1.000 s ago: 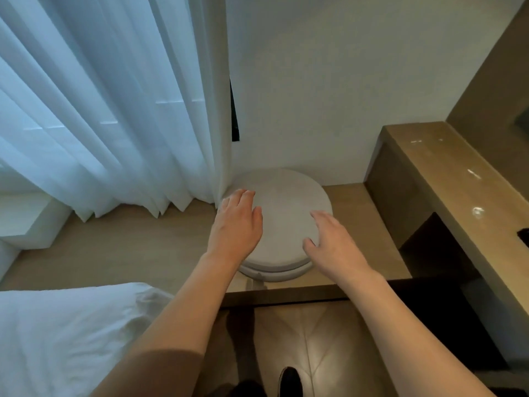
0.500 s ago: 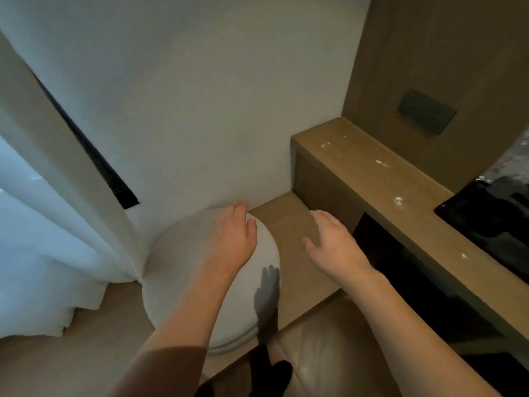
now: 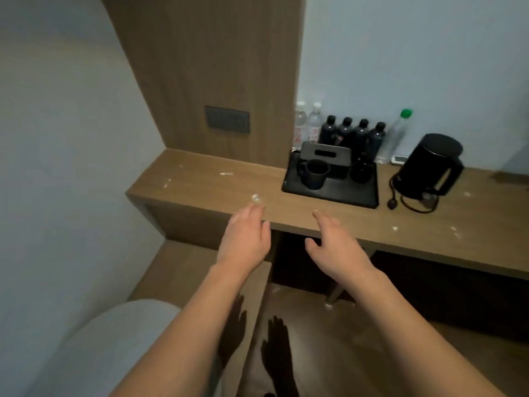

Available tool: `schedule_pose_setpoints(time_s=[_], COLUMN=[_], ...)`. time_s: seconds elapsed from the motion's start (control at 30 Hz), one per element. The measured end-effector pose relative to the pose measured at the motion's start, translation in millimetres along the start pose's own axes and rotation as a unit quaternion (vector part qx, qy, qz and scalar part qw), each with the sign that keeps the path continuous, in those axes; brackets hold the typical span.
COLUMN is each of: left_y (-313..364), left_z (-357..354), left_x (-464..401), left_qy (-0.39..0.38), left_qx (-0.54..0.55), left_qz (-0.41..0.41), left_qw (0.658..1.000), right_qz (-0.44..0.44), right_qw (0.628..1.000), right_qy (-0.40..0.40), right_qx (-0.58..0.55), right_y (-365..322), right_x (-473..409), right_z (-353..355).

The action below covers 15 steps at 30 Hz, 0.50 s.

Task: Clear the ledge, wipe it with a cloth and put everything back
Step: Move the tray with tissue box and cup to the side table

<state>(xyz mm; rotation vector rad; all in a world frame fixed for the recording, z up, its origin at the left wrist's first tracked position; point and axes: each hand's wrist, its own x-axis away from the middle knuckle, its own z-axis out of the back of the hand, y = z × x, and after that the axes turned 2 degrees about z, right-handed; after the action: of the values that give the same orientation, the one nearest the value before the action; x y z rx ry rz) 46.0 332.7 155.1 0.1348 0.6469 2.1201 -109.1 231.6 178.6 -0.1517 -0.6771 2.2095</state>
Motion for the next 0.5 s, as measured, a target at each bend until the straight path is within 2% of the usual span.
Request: schedule_pose_setpoints(time_s=[0.07, 0.17, 0.5], left_y=[27, 47, 44], left_z=[-15, -28, -39], left_x=[-10, -15, -37], left_qy=[-0.028, -0.052, -0.088], left_qx=[-0.002, 0.000, 0.029], left_qz=[-0.048, -0.076, -0.049], left_qw=[0.998, 0.996, 0.995], right_qz=[-0.033, -0.054, -0.102], right_qw=[0.999, 0.998, 0.991], right_qy=[0.024, 0.033, 0.060], right_qx=[-0.002, -0.010, -0.070], right_y=[17, 32, 57], right_x=[5, 13, -1], right_z=[8, 14, 19])
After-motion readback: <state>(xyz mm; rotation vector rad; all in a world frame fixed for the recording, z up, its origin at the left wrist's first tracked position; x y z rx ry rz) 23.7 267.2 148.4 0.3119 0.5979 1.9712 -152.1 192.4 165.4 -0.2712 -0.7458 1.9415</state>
